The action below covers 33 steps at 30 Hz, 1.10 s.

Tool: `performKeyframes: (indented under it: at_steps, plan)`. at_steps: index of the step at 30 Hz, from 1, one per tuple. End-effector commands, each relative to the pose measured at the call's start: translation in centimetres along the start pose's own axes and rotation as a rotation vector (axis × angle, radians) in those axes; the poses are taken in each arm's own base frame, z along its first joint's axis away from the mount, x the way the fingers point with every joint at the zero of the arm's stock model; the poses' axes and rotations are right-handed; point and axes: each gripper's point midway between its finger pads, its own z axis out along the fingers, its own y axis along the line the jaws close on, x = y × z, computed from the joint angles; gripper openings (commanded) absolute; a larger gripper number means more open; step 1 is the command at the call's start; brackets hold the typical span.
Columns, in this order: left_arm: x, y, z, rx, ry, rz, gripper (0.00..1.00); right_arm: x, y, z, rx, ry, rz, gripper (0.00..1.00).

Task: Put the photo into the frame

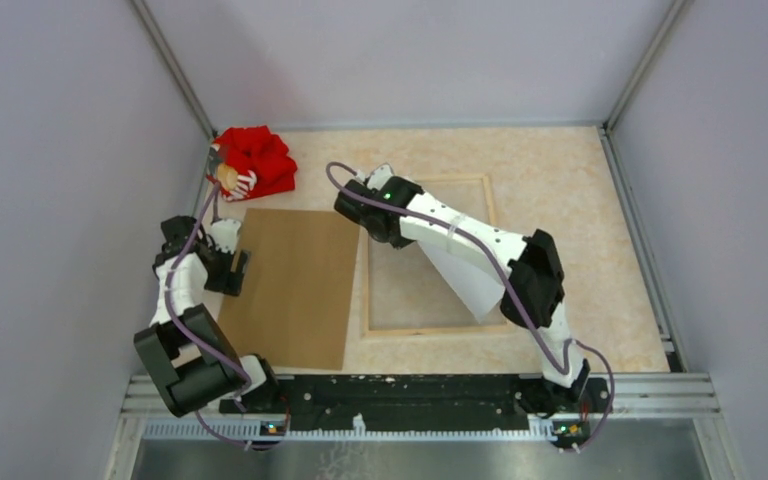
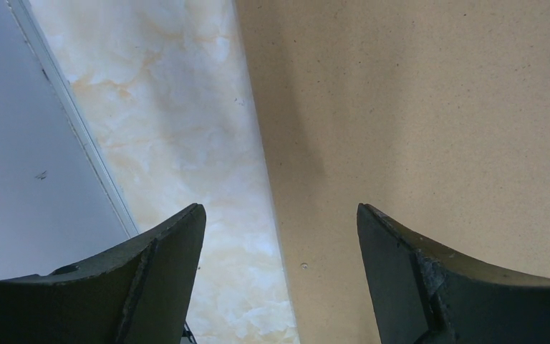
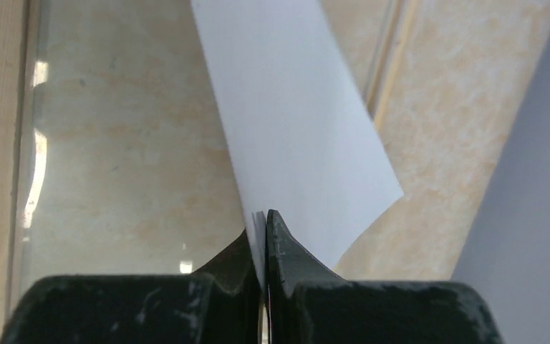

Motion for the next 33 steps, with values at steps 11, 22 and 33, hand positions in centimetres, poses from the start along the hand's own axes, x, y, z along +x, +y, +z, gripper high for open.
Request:
performKeyframes:
  at_steps: [11, 22, 33]
  plan:
    - [-1.0, 0.1, -0.6, -0.015, -0.059, 0.034, 0.84, -2.6, 5.8, 0.4, -0.442, 0.107, 0.622, 0.0]
    - [-0.1, 0.1, -0.3, -0.036, -0.047, 0.065, 0.84, -6.9, 5.8, 1.2, -0.389, 0.044, 0.822, 0.0]
    - [-0.6, 0.3, -0.2, -0.032, -0.053, 0.061, 0.84, -3.0, 4.2, 4.2, -0.297, 0.123, 0.828, 0.0]
